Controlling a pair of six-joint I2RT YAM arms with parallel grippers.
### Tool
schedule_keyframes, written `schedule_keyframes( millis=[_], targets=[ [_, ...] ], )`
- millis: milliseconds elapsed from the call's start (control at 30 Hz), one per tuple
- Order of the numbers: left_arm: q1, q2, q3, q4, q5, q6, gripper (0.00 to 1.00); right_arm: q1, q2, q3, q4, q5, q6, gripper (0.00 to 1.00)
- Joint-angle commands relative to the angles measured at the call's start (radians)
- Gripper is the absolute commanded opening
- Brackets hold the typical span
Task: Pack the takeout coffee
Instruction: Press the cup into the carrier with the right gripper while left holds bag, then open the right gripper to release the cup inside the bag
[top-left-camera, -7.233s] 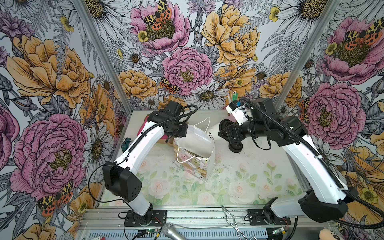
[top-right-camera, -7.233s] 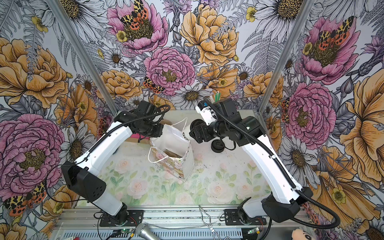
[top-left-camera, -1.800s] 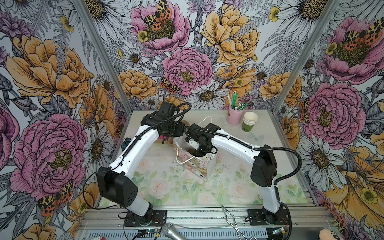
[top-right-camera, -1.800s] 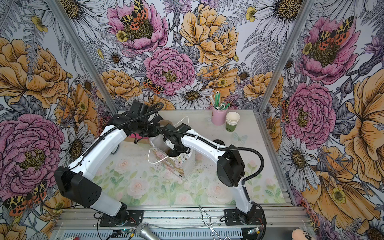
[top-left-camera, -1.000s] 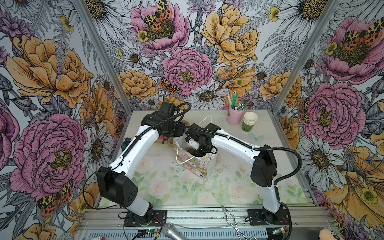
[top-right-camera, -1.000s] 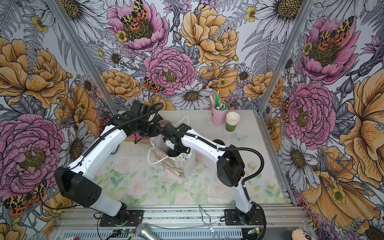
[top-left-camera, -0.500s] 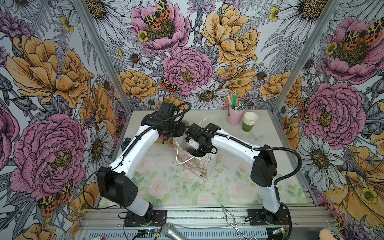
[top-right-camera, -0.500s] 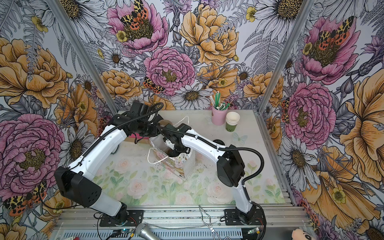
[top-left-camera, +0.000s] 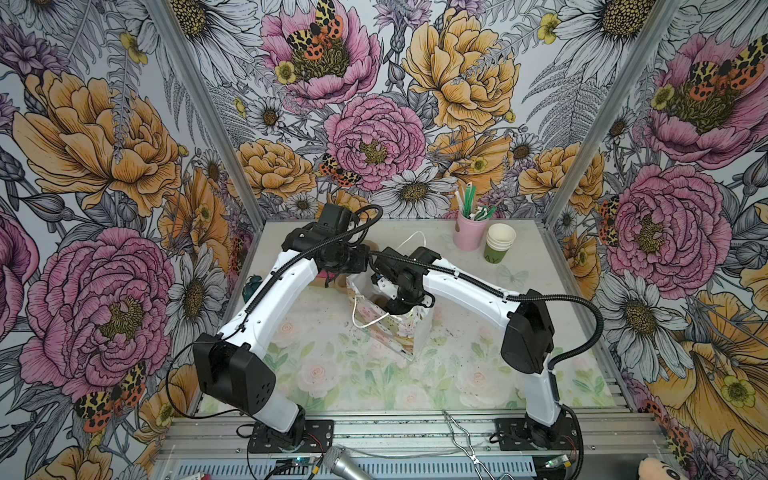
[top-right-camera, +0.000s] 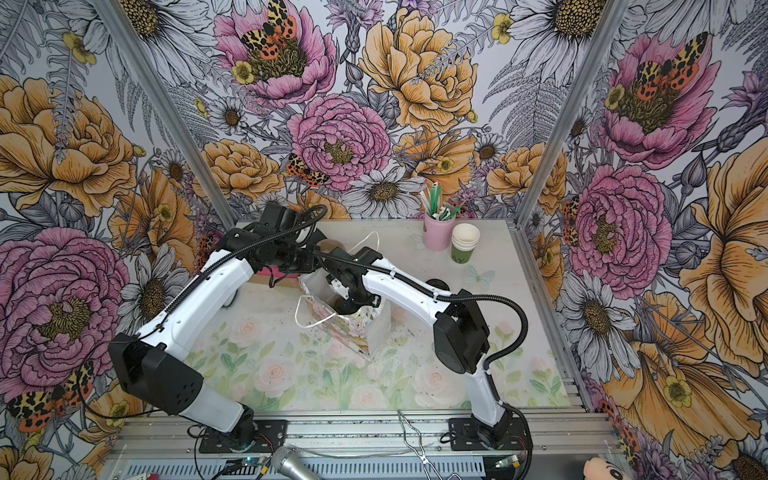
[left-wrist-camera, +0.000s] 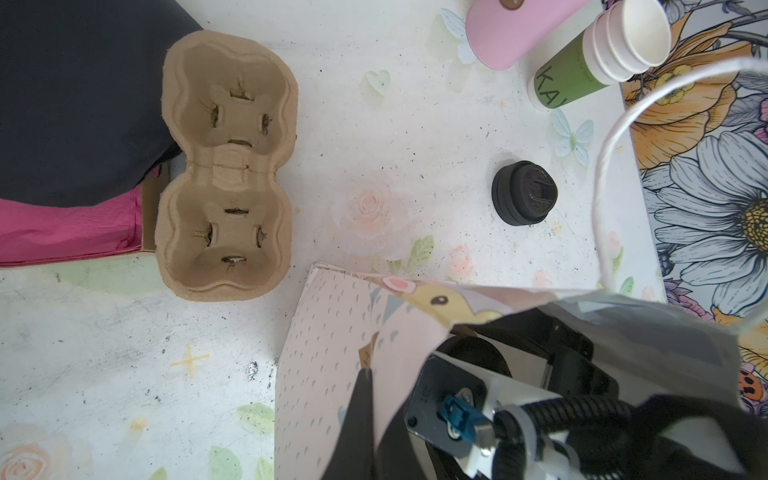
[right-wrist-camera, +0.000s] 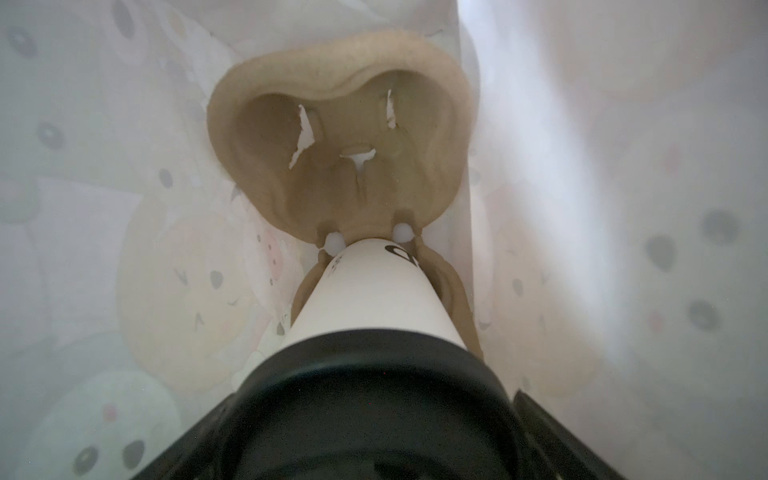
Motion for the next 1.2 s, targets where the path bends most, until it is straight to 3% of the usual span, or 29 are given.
schedule_keyframes(
  millis=[0, 1167],
  targets=[
    [0.001, -0.004, -0.015, 0.037, 0.017, -0.006, 0.00, 0.001, -0.029, 0.033, -0.003, 0.005, 0.008, 0.99],
    [-0.027, 0.008, -0.001, 0.037, 0.015, -0.008, 0.00, 0.001, -0.020, 0.155, -0.001, 0.031, 0.022, 0.99]
  ],
)
